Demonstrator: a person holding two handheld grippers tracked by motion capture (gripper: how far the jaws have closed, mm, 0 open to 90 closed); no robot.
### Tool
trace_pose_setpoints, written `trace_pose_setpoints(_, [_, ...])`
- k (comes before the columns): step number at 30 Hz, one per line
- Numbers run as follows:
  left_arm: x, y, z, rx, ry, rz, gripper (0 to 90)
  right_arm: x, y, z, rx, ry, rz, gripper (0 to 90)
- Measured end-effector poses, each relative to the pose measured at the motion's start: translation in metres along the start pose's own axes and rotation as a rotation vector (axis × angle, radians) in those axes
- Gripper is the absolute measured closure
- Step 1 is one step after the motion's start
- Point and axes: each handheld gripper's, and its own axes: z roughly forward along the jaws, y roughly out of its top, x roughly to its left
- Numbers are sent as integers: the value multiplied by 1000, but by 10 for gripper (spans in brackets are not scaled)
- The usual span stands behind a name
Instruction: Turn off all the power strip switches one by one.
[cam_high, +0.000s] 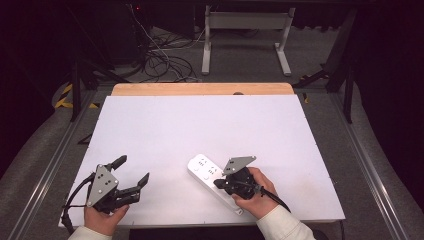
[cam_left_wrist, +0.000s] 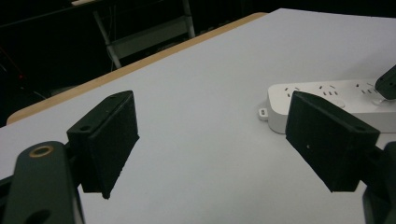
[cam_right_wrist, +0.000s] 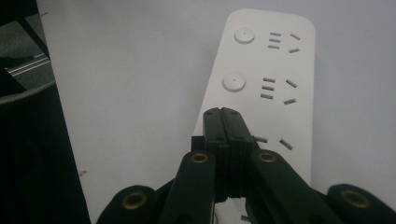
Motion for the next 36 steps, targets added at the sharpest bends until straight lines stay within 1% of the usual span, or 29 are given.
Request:
trace_pose_setpoints(3, [0,0,0,1,0,1,177,0,0,2,6,-6,-7,900])
trace_pose_setpoints(4, [0,0,0,1,0,1,176,1,0,3,8,-13,-20,900])
trace_pose_setpoints(7, [0,0,0,1,-2,-2,176,1,-1,4,9,-20,-23,900])
trace_pose_setpoints(11, [0,0,0,1,-1,0,176,-1,-3,5,7,-21,-18,900])
trace_pose_setpoints(13, [0,0,0,2,-3,-2,176,-2,-4,5,3,-10,-3,900])
trace_pose_setpoints(18, [0,0,1,3,-3,-2,176,-2,-4,5,0,-9,-5,900])
trace_pose_setpoints(22, [-1,0,1,7,-2,-2,176,-4,-3,6,1,7,2,900])
trace_pose_setpoints(24, [-1,0,1,7,-2,0,176,-6,-3,6,1,18,17,900])
trace_pose_setpoints(28, [-1,0,1,10,-1,8,177,-5,-3,6,0,11,13,900])
trace_pose_setpoints(32, [-1,0,2,8,-3,1,177,-5,-4,7,-2,14,26,900])
trace_pose_setpoints(36, [-1,0,2,8,0,3,176,-2,-3,9,-7,-5,4,900])
